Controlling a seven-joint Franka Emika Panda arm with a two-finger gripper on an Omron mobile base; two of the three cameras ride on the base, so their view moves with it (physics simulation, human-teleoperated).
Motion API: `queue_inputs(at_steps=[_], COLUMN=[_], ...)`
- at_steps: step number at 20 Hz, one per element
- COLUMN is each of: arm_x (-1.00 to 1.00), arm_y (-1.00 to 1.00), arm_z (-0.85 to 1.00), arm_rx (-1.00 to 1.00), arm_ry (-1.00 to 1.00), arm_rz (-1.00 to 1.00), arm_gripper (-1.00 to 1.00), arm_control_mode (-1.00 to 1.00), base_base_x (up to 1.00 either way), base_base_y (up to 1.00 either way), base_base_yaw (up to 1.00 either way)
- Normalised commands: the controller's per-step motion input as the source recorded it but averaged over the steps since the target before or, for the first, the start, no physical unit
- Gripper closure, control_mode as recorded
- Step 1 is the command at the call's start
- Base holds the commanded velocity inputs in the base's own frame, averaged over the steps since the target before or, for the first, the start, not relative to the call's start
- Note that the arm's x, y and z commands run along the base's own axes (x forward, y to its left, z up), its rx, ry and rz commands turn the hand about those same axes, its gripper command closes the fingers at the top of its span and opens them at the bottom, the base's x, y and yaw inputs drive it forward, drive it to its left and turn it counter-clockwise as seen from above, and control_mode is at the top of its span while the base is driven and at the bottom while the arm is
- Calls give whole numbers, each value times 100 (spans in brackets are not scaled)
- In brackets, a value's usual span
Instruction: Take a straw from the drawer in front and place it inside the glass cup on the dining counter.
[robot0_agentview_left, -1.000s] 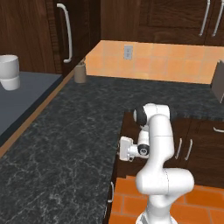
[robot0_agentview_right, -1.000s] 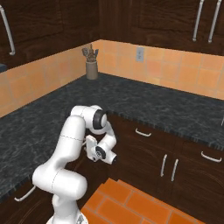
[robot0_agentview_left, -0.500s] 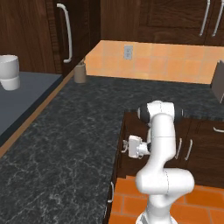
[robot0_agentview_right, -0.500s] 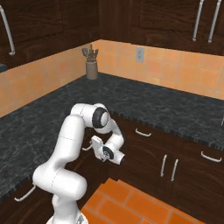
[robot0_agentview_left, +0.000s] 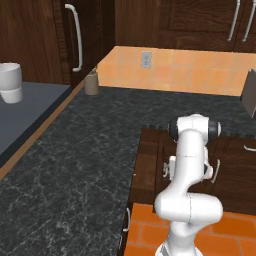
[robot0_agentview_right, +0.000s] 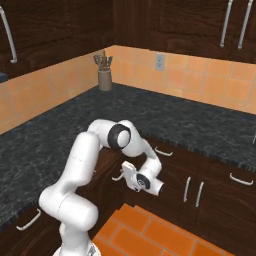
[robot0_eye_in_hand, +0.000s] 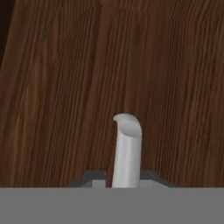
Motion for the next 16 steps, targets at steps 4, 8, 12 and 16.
queue_inputs(at_steps=[4,8,12,16], arm_x=[-52,-43,-33,-45], arm_y=[-100,-100,-100,-88], arm_z=[0,0,0,-2], arm_rx=[-3,-3,-3,-5], arm_ry=[-1,0,0,0], arm_rz=[0,0,0,0], arm_gripper=[100,100,100,-100], arm_control_mode=[-100,-100,-100,-100], base_base_x=[0,0,0,0], base_base_y=[0,0,0,0], base_base_yaw=[0,0,0,0])
